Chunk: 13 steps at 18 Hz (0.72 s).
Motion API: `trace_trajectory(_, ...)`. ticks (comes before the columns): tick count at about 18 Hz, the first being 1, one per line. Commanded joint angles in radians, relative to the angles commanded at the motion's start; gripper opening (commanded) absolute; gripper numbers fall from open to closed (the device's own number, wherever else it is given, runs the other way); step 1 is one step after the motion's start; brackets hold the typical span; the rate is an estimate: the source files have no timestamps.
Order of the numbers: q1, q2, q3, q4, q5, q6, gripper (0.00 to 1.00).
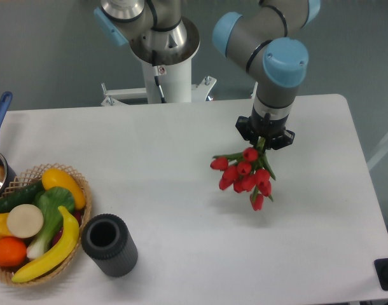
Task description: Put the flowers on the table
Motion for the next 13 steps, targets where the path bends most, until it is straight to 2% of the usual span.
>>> trace_trajectory(8, 0.015, 0.011, 0.021, 0.031, 0.008, 0.028, 1.00)
trace_trajectory(13, 0.066, 0.003, 0.121, 0.028, -0.011, 0.104, 1.00)
